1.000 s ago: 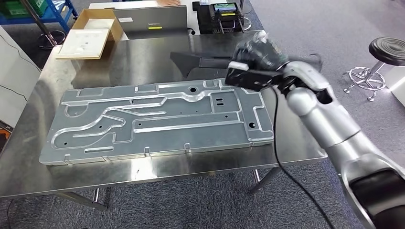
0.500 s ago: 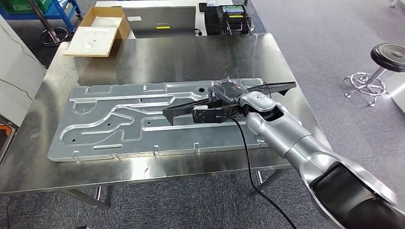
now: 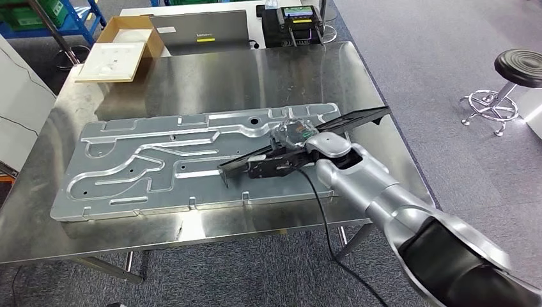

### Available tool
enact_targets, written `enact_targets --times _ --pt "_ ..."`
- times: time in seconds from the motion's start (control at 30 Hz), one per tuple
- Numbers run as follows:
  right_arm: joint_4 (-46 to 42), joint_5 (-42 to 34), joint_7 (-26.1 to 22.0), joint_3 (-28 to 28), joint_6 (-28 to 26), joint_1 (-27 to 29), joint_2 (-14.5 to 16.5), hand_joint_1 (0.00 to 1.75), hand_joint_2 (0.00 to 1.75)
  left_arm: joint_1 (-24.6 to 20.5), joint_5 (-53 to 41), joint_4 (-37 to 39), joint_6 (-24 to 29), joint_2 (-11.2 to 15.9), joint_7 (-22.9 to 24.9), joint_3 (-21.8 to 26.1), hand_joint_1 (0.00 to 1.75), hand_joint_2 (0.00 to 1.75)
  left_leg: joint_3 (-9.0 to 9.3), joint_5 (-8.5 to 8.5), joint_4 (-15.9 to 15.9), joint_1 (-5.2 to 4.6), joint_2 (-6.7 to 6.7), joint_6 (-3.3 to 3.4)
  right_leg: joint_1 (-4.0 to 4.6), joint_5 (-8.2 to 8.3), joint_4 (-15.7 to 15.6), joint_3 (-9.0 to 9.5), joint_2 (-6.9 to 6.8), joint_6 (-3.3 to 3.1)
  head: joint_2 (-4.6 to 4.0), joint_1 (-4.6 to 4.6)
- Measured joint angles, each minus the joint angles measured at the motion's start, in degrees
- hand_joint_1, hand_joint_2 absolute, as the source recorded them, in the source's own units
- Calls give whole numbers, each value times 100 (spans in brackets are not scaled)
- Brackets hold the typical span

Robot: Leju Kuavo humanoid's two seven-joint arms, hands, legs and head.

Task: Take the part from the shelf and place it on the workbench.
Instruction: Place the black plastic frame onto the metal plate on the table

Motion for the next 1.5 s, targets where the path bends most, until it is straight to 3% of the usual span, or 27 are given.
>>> enact_targets --times 0.03,0.1,0.17,0.27,0.37,0.4,0.43,0.47,0.5,0.57,0.63,0.73,0.77,0.83,0.9,0.93,0.97,1.0,1.07,1.13,1.23,1.3,1.4,1.43,1.47,1.5 --pt "103 31 -3 25 -38 1 83 86 87 -3 -7 0 -10 3 -38 -10 0 175 207 163 -412 -1 1 17 1 -14 22 -1 6 8 0 -1" --pt "296 77 -12 69 -117 -16 224 0 0 -14 -28 0 -27 9 -110 -40 0 87 509 337 -1011 -22 -3 58 18 -32 65 -18 24 43 0 1" --pt "450 92 -28 109 -182 -18 323 0 0 -20 -60 0 -24 11 -169 -86 0 0 560 343 -1123 -48 -10 95 30 -23 70 -29 37 92 0 2" --pt "567 -134 -129 113 -266 -19 384 0 0 -21 -101 0 32 10 -210 -155 0 0 566 404 -1173 0 8 189 30 -138 206 -91 37 181 0 2" --pt "573 -766 -392 -72 -269 19 369 0 0 -22 -126 0 46 12 -220 -212 0 0 550 432 -1187 16 28 244 -18 -684 1185 -521 24 280 0 2" --pt "547 -992 -485 -178 -248 52 352 0 0 -19 -132 0 46 13 -220 -232 0 0 543 433 -1183 16 30 244 -39 -814 1532 -678 19 304 0 3" --pt "496 -1196 -565 -299 -215 83 330 0 0 -18 -134 0 45 13 -220 -250 0 0 538 433 -1177 18 30 243 -58 -835 1702 -752 12 322 0 2" --pt "428 -1369 -629 -426 -177 105 305 0 0 -17 -137 0 44 14 -220 -263 0 0 536 431 -1170 21 28 240 -75 -746 1648 -716 6 331 0 3" --pt "346 -1503 -678 -559 -136 112 279 0 0 -17 -138 0 43 14 -220 -272 0 0 539 427 -1163 25 25 233 -89 -564 1362 -567 0 332 0 3" --pt "200 -1639 -726 -775 -81 96 235 0 0 -19 -139 0 42 14 -220 -280 0 0 541 416 -1151 23 21 194 -87 -215 542 -159 -6 310 0 3" --pt "97 -1673 -738 -888 -64 89 212 0 0 -25 -140 0 41 15 -220 -284 0 0 528 419 -1151 10 18 124 -55 -107 112 32 -2 266 0 2" --pt "-35 -1750 -769 -971 -83 111 178 0 0 -26 -140 0 40 16 -221 -288 0 0 518 417 -1166 18 20 13 -41 -87 43 35 3 162 0 2" --pt "-100 -1819 -797 -1013 -97 117 166 0 0 -27 -141 0 37 16 -223 -293 0 0 485 348 -1090 25 23 -10 -51 -66 15 43 1 116 0 1" --pt "-277 -2043 -858 -1132 -122 147 147 0 0 -31 -140 0 31 18 -229 -308 0 0 261 23 -563 32 26 -31 -61 -38 -23 55 -4 49 0 1" --pt "-497 -2285 -882 -1301 -164 236 103 0 0 -31 -135 0 31 22 -231 -322 0 0 -85 -328 230 29 24 -42 -39 -40 -23 54 -7 25 0 1" --pt "-611 -2364 -873 -1391 -194 294 70 0 0 -27 -132 0 33 23 -230 -327 0 0 -191 -381 462 27 24 -45 -28 -42 -20 56 -9 23 0 1" --pt "-727 -2411 -855 -1486 -233 349 29 0 0 -23 -127 0 34 23 -230 -330 0 0 -193 -318 470 27 25 -40 -21 -43 -17 58 -9 22 0 1" --pt "-840 -2437 -838 -1575 -277 388 -12 0 0 -21 -124 0 34 23 -230 -334 0 0 -76 -151 230 27 25 -28 -18 -46 -12 62 -8 25 0 1" --pt "-1046 -2499 -821 -1753 -370 429 -92 0 0 -24 -113 0 34 30 -232 -349 0 0 338 224 -590 16 24 11 -4 -60 6 68 -1 47 0 1" --pt "-1213 -2573 -822 -1913 -432 448 -169 0 0 -30 -98 0 34 37 -239 -368 0 0 582 353 -1087 -6 17 50 16 -68 25 56 7 91 0 2" --pt "-1378 -2615 -823 -2066 -465 490 -265 0 0 -28 -83 0 31 38 -249 -389 0 0 597 355 -1160 -7 9 123 16 -71 36 40 10 176 0 2" --pt "-1459 -2651 -831 -2139 -471 502 -315 0 0 -36 -79 0 30 37 -250 -403 0 0 602 386 -1190 18 19 194 -1 -238 260 -57 7 238 0 2" --pt "-1591 -3043 -950 -2299 -428 609 -375 0 0 -42 -71 0 28 38 -257 -413 0 0 599 397 -1199 20 28 239 -36 -760 1317 -538 3 313 0 3" --pt "-1686 -3320 -1049 -2403 -403 704 -399 0 0 -39 -66 0 28 38 -264 -413 0 0 599 395 -1196 19 24 243 -49 -839 1599 -671 3 329 0 3" --pt "-1837 -3634 -1180 -2547 -396 830 -428 0 0 -33 -57 0 22 38 -277 -414 0 0 601 394 -1193 19 15 245 -59 -808 1680 -713 2 336 0 3" --pt "-2075 -3942 -1345 -2733 -445 976 -461 0 0 -25 -42 0 9 38 -296 -414 0 0 607 390 -1190 19 4 244 -68 -671 1521 -638 2 333 0 3"
